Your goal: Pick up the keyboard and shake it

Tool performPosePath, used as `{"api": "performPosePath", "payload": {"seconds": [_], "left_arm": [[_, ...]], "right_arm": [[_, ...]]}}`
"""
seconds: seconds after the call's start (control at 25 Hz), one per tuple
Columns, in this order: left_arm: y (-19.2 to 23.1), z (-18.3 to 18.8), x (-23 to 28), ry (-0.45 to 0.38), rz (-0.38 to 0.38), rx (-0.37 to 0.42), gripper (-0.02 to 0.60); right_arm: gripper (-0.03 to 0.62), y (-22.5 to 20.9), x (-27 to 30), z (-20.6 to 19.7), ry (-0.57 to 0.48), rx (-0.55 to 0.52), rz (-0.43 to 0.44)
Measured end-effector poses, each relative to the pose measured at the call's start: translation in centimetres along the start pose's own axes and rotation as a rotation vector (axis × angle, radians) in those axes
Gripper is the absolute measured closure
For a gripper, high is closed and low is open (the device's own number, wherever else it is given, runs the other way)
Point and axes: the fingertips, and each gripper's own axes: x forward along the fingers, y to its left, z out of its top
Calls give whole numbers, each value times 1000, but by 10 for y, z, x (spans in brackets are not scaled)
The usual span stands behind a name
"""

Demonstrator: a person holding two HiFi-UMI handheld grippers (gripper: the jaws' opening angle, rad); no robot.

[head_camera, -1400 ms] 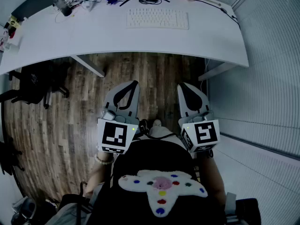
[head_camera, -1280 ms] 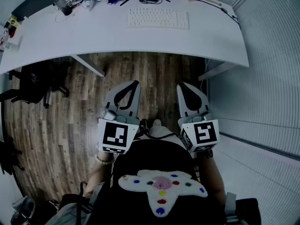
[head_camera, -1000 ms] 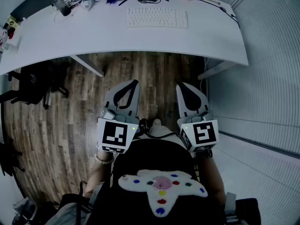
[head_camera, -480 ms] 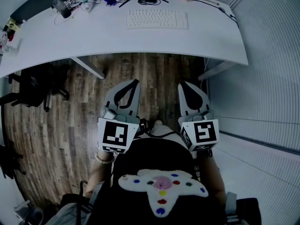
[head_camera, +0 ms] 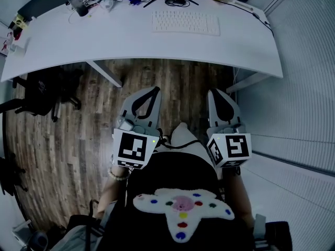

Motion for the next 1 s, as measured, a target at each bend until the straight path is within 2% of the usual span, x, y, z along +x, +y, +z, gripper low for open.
{"api": "performPosePath", "payload": {"seconds": [0.44, 0.68, 1.0], "left_arm": [[26, 3, 47, -11, 33, -38, 565], [53, 12, 110, 1, 59, -78, 565], [89, 27, 210, 22, 109, -99, 565]], "right_arm": [[555, -30, 41, 7, 10, -43, 4], [554, -65, 101, 10, 26, -154, 57], [556, -133, 197, 31, 40, -110, 123]]}}
